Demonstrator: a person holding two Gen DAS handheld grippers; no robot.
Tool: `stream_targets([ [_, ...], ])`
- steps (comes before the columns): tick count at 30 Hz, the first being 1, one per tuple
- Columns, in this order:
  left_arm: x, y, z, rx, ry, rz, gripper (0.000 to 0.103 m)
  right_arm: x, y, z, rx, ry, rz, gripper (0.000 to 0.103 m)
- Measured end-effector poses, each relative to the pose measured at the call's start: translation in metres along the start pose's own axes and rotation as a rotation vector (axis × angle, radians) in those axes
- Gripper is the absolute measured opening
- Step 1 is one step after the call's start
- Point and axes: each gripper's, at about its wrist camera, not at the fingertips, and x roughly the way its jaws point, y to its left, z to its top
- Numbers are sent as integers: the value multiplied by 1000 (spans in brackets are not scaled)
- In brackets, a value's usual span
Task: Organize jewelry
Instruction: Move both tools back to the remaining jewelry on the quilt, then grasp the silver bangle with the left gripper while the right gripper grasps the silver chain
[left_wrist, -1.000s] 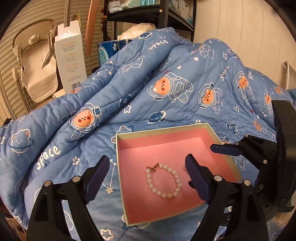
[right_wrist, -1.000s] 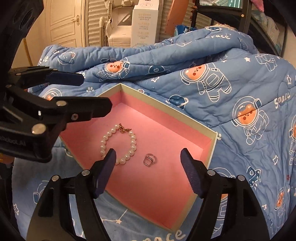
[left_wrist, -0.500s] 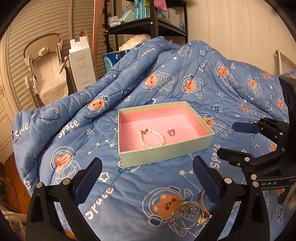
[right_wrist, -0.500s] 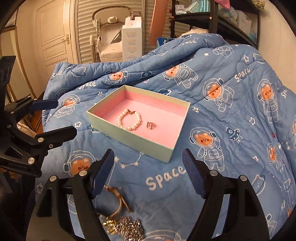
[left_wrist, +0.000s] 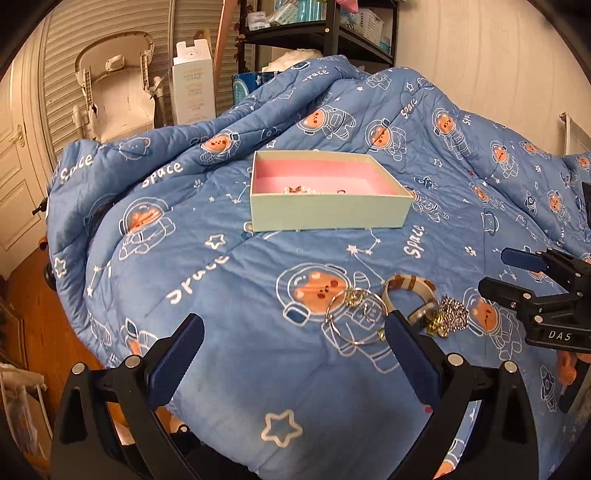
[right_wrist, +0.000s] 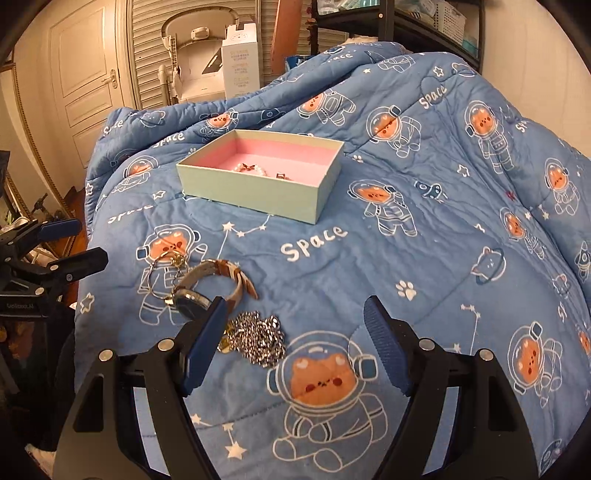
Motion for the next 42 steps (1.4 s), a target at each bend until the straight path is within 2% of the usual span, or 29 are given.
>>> stream_targets([
  [5,-1,-3,-16,-31,26,-31,96,-5,-5,-23,25,29,-13,76],
  [9,0,-10,-22,-12,33,-41,93,-7,-10,-35,47,44,-7,74],
  [13,4,-17,-25,9,46,-51,89,-2,-8,-41,47,67,16,62],
  [19,7,-20,-28,21,59,-50,86,15,12,-40,-30,93,54,58],
  [22,8,-19,-29,19,62,-47,84,31,17,-35,-48,113,55,47],
  [29,21,-13,-27,14,83,-47,77,52,15,-23,-61,116,90,42],
  [31,26,-14,-24,33,81,-43,76,54,15,-21,-60,110,104,31],
  [34,32,-18,-19,67,77,-60,76,55,14,-20,-45,104,119,22],
  [39,43,-25,-15,143,68,-70,76,48,3,-24,12,92,131,14],
  [42,51,-27,-14,194,68,-71,76,42,0,-27,25,83,115,14],
])
